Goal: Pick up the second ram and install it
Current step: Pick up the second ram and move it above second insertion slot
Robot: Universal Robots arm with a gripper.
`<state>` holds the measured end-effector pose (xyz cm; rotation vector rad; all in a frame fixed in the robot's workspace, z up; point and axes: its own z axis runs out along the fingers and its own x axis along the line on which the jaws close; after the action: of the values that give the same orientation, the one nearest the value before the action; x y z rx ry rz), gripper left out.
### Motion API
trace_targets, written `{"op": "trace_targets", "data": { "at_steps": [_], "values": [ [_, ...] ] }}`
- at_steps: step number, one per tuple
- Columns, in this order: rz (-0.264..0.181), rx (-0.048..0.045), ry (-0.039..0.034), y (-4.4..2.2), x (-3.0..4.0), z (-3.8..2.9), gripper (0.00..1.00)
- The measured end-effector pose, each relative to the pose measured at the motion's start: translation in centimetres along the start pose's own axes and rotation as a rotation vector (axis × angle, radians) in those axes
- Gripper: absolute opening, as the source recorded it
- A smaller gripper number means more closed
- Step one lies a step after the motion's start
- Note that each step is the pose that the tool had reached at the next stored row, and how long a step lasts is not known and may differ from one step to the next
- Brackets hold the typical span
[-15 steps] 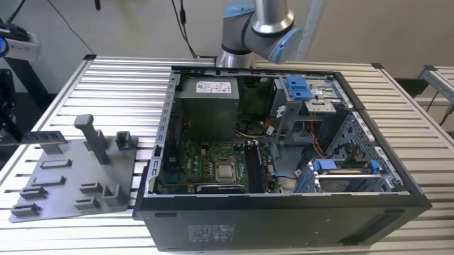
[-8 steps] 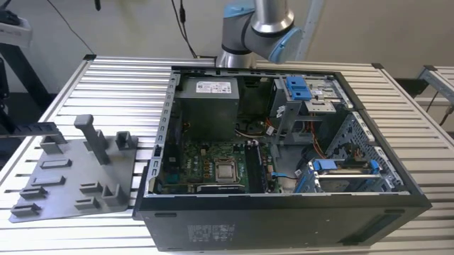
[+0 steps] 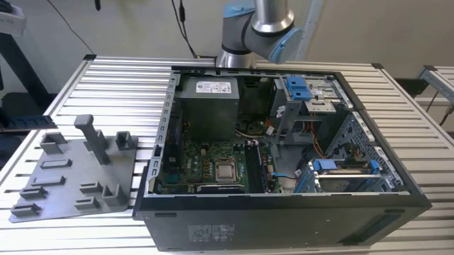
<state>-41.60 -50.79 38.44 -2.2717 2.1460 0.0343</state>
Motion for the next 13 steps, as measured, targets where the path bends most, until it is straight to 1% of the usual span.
{"op": "trace_targets", "data": {
  "at_steps": [5,8,11,13],
  "values": [
    [0.000,-0.0001,0.0001,-0.07,-0.01,-0.07,0.14],
    [0.000,-0.0002,0.0001,-0.40,0.00,-0.07,0.14],
    [0.000,-0.0001,0.0000,-0.97,0.03,-0.07,0.14],
    [0.000,0.0000,0.0000,-1.11,0.04,-0.07,0.14]
  ]
}}
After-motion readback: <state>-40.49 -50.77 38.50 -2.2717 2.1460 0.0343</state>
